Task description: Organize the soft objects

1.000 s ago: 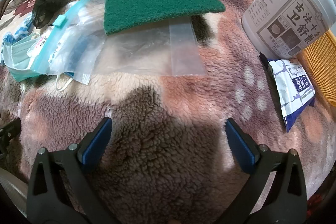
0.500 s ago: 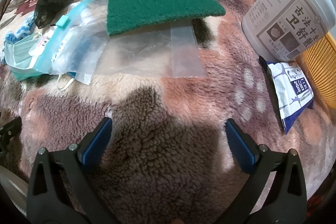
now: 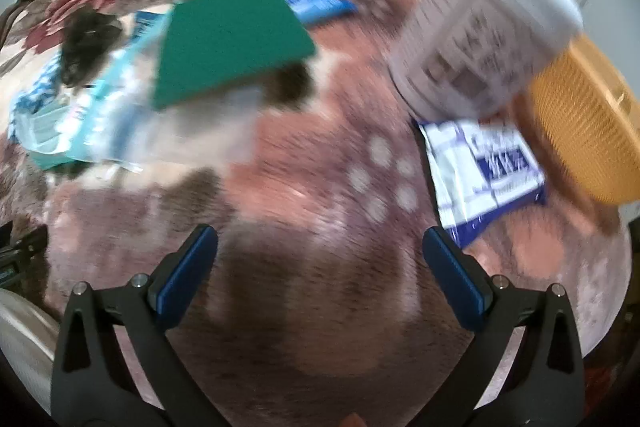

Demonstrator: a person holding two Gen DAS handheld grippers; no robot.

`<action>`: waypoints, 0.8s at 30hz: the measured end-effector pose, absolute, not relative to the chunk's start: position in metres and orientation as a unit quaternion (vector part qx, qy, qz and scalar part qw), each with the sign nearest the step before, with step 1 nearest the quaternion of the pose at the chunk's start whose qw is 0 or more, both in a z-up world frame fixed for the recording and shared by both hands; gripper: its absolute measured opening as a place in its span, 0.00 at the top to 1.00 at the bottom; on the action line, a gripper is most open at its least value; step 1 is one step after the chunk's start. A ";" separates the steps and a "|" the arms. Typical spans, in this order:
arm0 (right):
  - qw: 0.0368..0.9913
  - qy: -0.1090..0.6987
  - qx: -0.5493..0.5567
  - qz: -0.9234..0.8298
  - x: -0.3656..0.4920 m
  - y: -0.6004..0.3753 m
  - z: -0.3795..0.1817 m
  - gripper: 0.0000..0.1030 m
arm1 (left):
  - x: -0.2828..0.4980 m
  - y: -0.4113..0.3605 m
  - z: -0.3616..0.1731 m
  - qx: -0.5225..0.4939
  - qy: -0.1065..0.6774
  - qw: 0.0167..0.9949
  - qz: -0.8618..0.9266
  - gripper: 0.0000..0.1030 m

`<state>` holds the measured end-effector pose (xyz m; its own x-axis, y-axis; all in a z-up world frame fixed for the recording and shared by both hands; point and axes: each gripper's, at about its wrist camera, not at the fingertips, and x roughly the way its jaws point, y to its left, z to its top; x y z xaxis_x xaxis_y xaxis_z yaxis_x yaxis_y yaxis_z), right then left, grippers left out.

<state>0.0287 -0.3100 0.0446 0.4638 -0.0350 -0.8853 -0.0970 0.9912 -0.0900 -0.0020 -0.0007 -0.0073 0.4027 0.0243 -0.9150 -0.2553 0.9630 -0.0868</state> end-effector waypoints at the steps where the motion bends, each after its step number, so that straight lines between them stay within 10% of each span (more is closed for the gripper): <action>1: 0.847 0.528 -0.055 0.026 0.030 -0.313 0.039 0.00 | -0.002 -0.001 -0.007 -0.107 0.540 0.831 0.084 0.00; 24: 0.856 0.513 -0.030 0.059 0.032 -0.320 0.019 0.00 | -0.002 -0.001 -0.008 -0.107 0.540 0.831 0.084 0.00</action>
<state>0.0317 -0.3196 0.0188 0.4666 0.0714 -0.8816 -0.1321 0.9912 0.0103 -0.0022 -0.0011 -0.0077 0.4035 0.0245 -0.9146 -0.2550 0.9631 -0.0866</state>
